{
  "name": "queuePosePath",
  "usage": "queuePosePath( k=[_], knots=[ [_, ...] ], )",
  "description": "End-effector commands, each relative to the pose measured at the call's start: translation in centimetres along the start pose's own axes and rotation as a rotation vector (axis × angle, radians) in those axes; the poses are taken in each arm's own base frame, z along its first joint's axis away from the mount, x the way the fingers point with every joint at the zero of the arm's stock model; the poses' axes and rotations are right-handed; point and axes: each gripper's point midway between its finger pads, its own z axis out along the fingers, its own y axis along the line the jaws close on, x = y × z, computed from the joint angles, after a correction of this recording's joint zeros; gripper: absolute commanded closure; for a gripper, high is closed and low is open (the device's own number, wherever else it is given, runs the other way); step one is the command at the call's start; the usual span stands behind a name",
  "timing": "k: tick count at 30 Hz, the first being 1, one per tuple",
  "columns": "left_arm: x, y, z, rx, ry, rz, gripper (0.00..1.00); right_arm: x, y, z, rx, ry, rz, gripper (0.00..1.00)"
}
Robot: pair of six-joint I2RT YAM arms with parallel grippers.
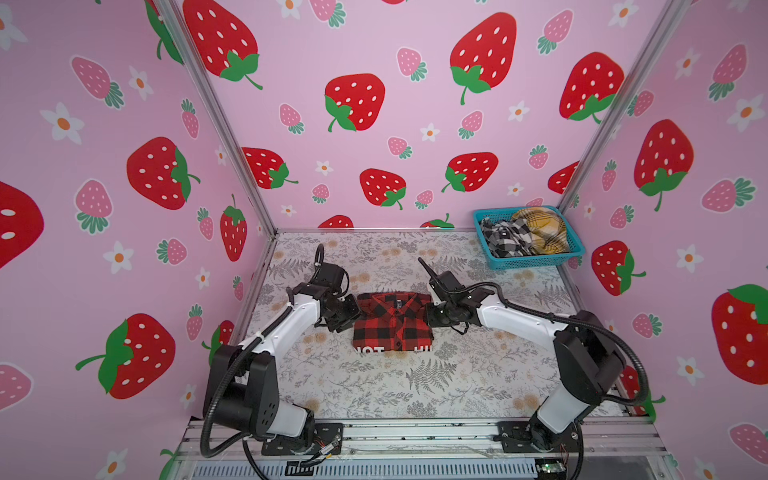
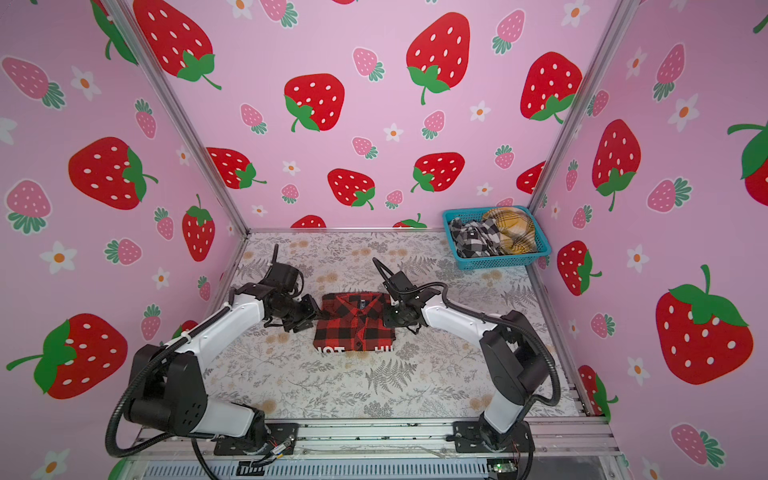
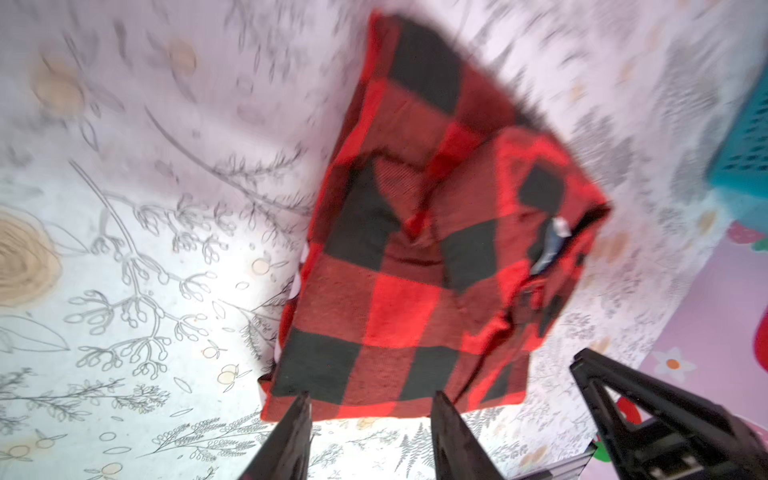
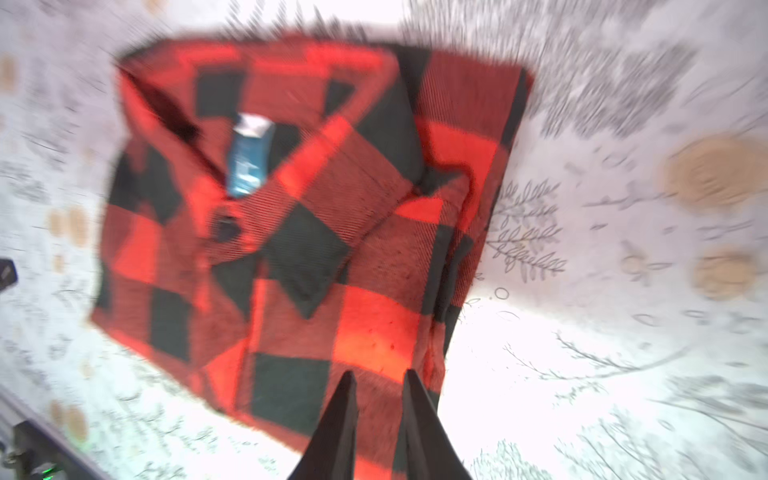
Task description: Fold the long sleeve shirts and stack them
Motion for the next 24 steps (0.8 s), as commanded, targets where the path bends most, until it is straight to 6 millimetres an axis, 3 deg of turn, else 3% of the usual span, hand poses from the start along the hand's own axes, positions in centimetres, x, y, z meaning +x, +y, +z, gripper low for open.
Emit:
queuePosePath(
  k=[1,4,7,12,18,21,24],
  knots=[
    [-0.8,0.9,-2.5,-0.071,-0.038,0.062,0.51,-1.2,-0.8,-2.6,0.043,-0.057,0.004,0.76],
    [-1.3,1.1,-3.5,-0.057,-0.07,0.058,0.49,-1.7,-1.3,-4.1,0.038,-0.103,0.022,0.76],
    [-1.4,0.9,-4.2,-0.006,-0.098,0.059,0.42,-2.0,-2.1,-5.5,0.027,-0.163,0.051,0.76],
    [-2.0,1.5,-4.0,0.04,-0.154,0.079,0.37,-1.4,-4.0,-7.1,0.008,-0.229,0.108,0.74],
    [-2.2,2.9,-1.1,0.017,-0.073,0.081,0.36,-0.8,-6.4,-8.2,0.002,-0.283,0.17,0.74],
    [-2.2,2.3,1.0,0.112,0.003,0.049,0.41,-0.5,-7.7,-8.6,0.005,-0.309,0.198,0.73],
    [-2.5,2.0,2.6,0.152,0.014,0.036,0.38,0.3,-8.9,-8.7,0.011,-0.311,0.225,0.73]
  ],
)
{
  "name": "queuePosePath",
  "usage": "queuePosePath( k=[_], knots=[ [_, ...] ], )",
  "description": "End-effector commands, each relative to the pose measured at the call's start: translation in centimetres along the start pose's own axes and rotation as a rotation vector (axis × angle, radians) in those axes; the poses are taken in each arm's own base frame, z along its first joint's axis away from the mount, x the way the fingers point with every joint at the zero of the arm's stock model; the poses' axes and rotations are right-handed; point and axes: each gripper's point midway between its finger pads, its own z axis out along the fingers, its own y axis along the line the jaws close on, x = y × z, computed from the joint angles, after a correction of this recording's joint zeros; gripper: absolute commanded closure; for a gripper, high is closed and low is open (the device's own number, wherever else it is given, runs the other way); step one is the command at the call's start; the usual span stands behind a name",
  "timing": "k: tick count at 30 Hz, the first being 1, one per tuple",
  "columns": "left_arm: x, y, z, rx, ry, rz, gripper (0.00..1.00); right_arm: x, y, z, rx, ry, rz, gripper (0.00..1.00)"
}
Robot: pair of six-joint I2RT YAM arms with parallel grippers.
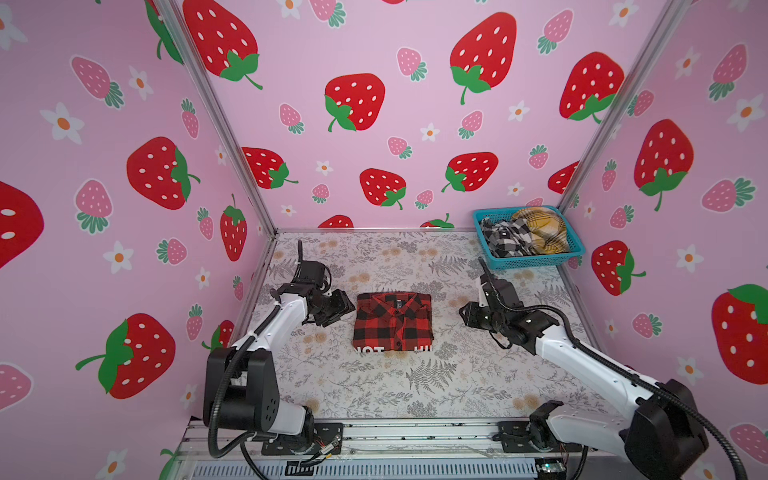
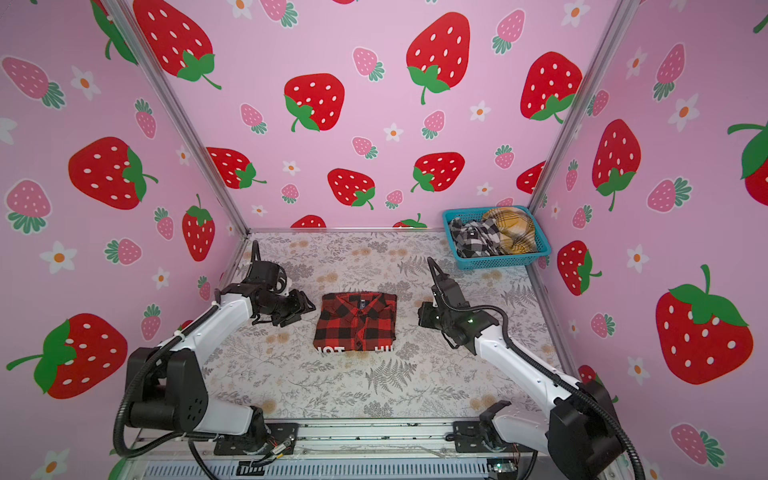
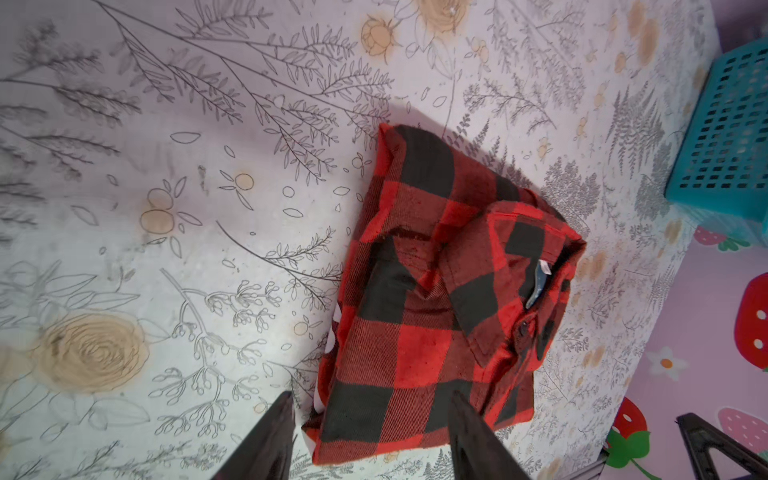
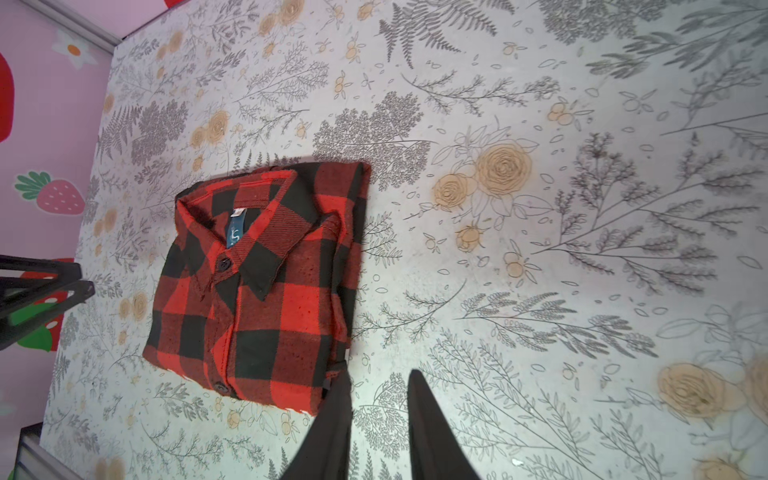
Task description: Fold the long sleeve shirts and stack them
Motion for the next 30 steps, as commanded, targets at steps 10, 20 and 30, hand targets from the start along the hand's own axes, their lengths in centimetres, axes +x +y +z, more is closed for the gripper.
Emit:
queuePosePath(
  k=[10,20,30],
  knots=[
    [-0.4,0.1,4.9,0.097,0.061,-0.045,0.41,1.1,-2.4,-0.1,0.001,-0.012,0.075,0.73],
    [2.3,2.1,6.2,0.087,0.084,-0.145,0.46,1.0,-2.8,0.5,0.006,-0.003,0.073,0.73],
    [3.3,1.9,7.3,0.156,0.086,-0.197,0.48,1.1,-2.6,1.6,-0.015,0.02,0.08,0.73]
  ],
)
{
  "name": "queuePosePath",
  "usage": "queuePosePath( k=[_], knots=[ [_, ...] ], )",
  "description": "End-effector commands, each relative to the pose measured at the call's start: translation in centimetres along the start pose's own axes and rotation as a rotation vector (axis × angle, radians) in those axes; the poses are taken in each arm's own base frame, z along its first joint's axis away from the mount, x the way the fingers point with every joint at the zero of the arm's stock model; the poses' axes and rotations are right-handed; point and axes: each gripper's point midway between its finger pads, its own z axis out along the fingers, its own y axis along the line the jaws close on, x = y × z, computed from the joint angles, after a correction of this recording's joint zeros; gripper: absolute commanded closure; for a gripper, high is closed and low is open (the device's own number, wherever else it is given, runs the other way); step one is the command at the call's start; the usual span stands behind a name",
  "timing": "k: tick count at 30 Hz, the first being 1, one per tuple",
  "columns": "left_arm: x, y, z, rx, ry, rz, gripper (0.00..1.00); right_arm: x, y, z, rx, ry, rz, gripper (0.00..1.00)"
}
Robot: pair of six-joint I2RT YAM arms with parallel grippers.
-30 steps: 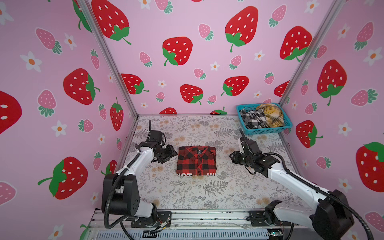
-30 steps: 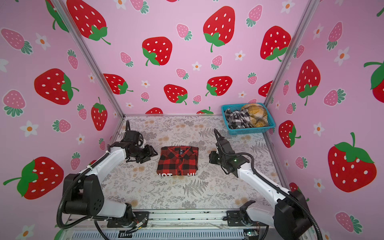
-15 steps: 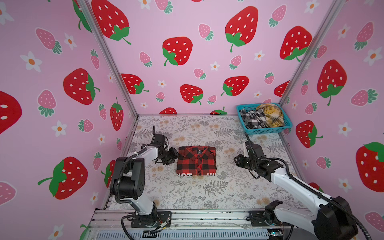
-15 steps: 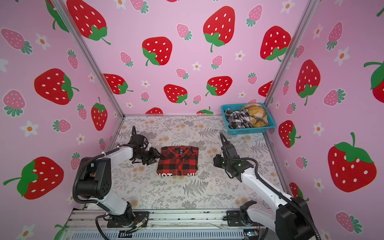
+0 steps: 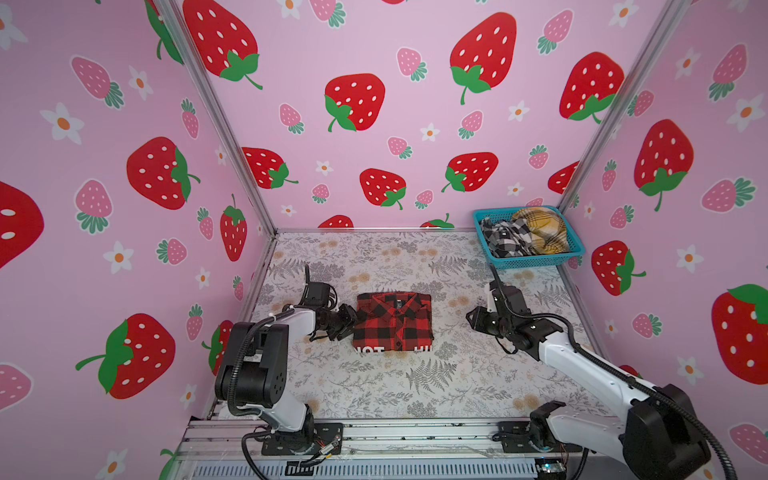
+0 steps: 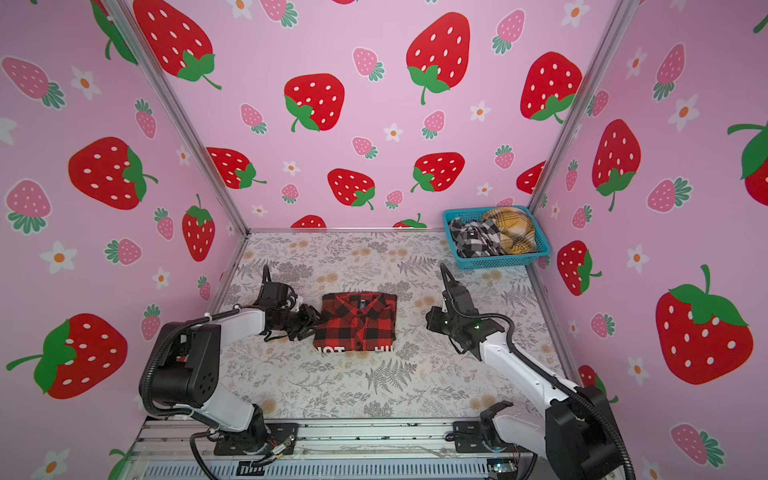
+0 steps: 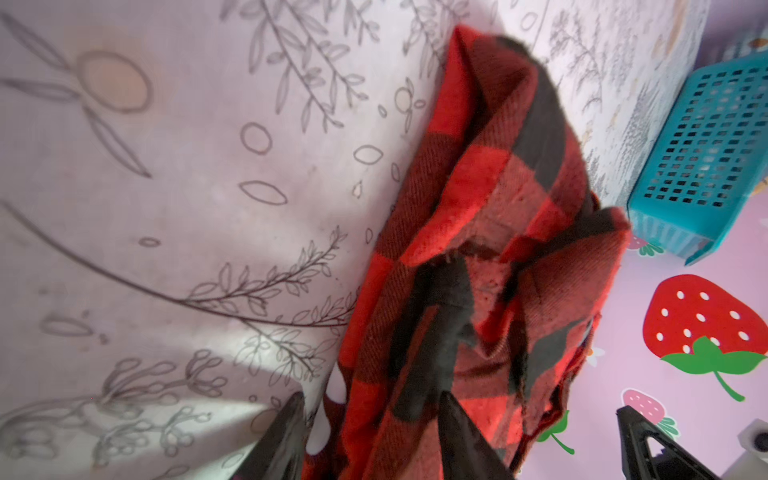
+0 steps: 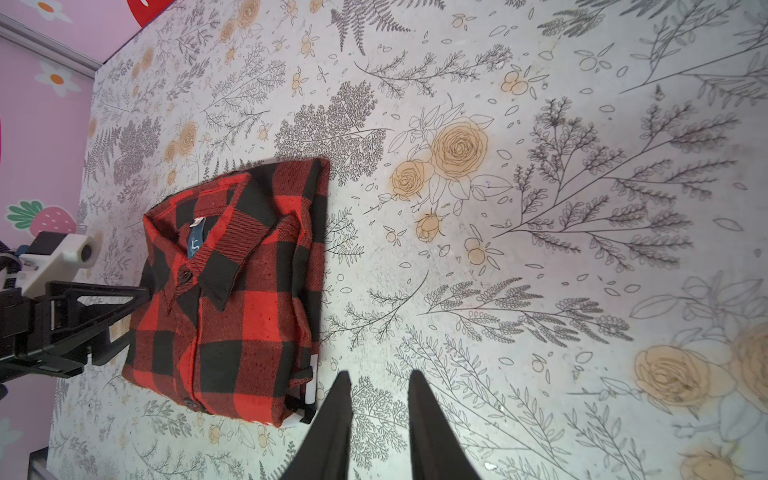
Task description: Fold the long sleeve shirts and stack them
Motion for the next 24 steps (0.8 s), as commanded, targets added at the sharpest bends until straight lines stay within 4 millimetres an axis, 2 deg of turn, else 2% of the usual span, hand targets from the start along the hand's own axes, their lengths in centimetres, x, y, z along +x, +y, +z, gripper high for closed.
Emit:
queuePosePath(
  k=[1,12,17,24],
  knots=[
    [0.5,1.0,0.9,-0.015,0.019,-0.047,0.49,-0.2,0.1,0.3,-0.011,-0.002,0.01,0.73],
    [0.0,0.2,2.1,0.012,0.028,-0.037,0.54,0.3,0.0,0.7,-0.021,0.013,0.02,0.73],
    [0.0,0.1,2.8,0.03,0.041,-0.049,0.69,0.3,0.0,0.9,-0.017,0.02,0.021,0.73],
    [-0.3,-0.9,2.8,0.051,0.05,-0.057,0.83,0.4,-0.1,1.1,-0.014,0.025,0.026,0.73]
  ],
)
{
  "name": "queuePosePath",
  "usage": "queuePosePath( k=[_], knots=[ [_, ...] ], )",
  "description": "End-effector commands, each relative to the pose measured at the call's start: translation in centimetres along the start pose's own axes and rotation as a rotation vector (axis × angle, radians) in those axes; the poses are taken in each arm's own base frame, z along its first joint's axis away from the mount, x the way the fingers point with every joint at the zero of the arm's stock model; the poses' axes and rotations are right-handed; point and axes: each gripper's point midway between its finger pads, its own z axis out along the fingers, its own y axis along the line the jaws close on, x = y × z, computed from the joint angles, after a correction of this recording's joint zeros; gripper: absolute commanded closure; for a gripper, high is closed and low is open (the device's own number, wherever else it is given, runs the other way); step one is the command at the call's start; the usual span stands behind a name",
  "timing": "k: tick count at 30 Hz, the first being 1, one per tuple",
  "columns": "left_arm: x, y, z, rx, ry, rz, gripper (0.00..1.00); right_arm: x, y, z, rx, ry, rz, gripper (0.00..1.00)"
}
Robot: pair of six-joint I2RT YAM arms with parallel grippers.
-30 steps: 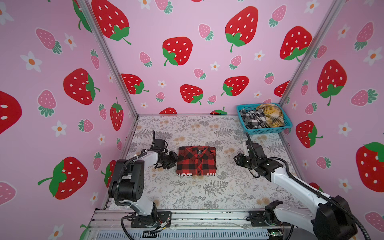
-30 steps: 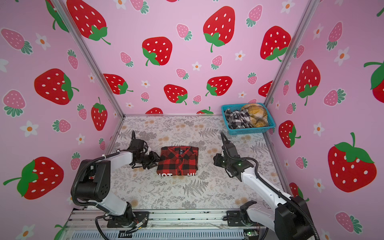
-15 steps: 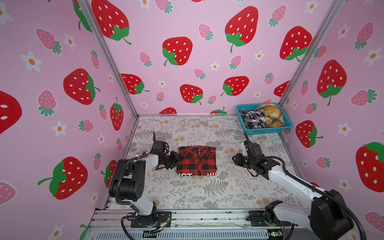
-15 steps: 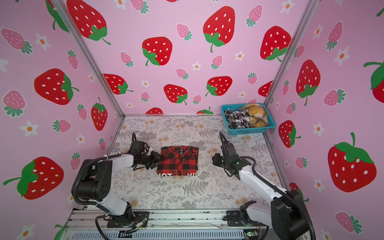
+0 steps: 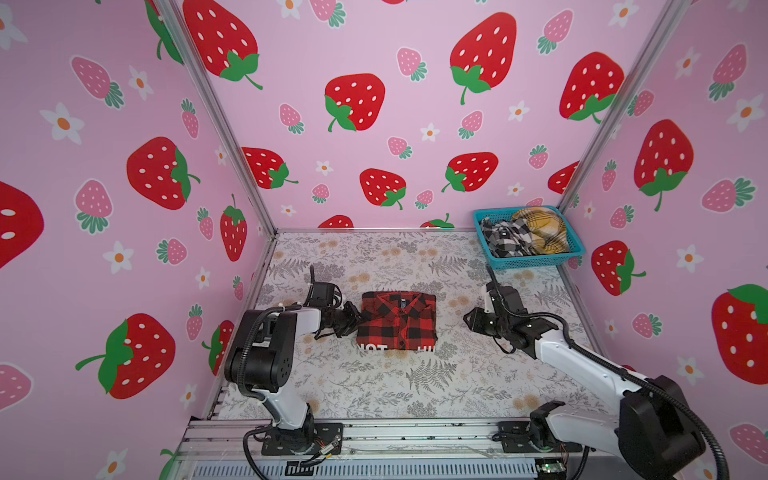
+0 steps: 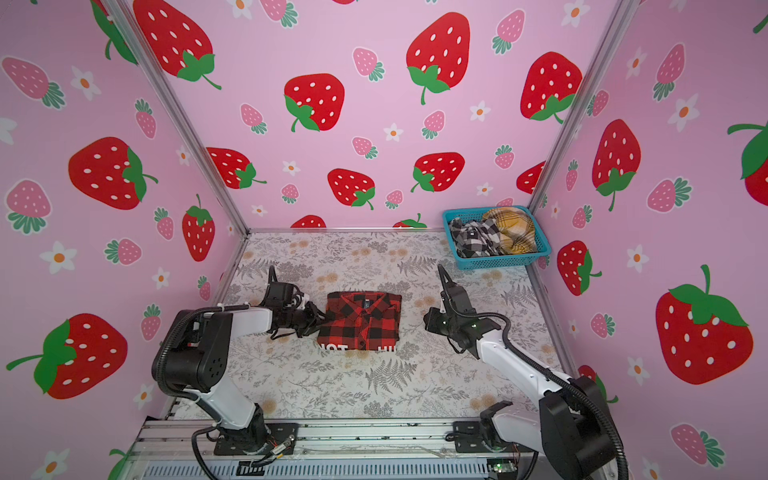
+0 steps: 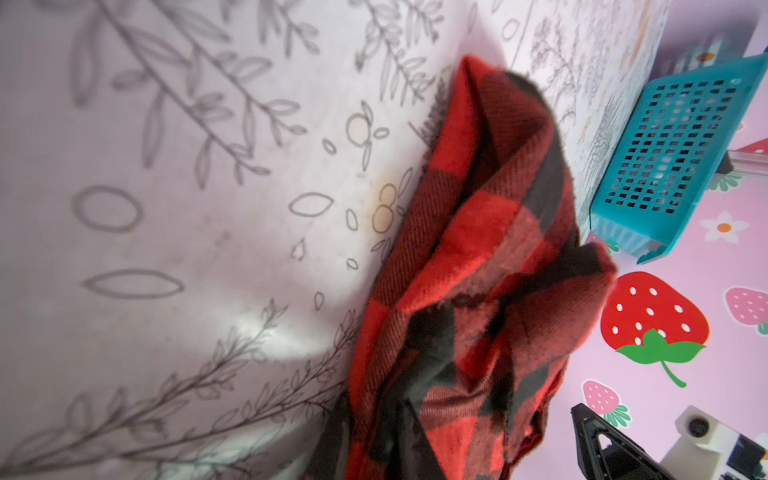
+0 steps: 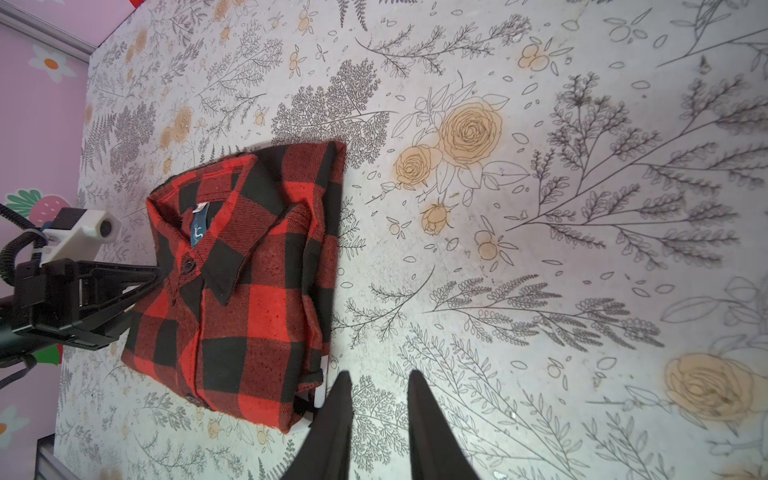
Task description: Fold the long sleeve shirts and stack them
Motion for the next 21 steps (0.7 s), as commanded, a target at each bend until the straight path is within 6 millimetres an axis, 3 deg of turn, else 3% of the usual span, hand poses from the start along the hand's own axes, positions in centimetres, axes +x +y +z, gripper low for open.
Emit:
queuePosePath(
  k=[1,6,13,21],
  knots=[
    [0.2,0.2,0.3,-0.032,0.022,-0.025,0.84,-0.2,-0.1,0.2,0.001,-0.001,0.023,0.74],
    [-0.6,-0.7,-0.7,-0.065,0.001,0.019,1.0,-0.5,0.1,0.2,0.0,-0.004,0.017,0.74],
    [-1.6,-1.2,-3.2,-0.182,-0.042,0.124,1.0,-1.1,0.4,0.3,0.001,-0.005,0.009,0.74],
    [-3.5,2.1,-7.6,-0.527,-0.074,0.168,1.0,-1.6,0.8,0.1,-0.011,-0.02,0.003,0.74]
  ],
)
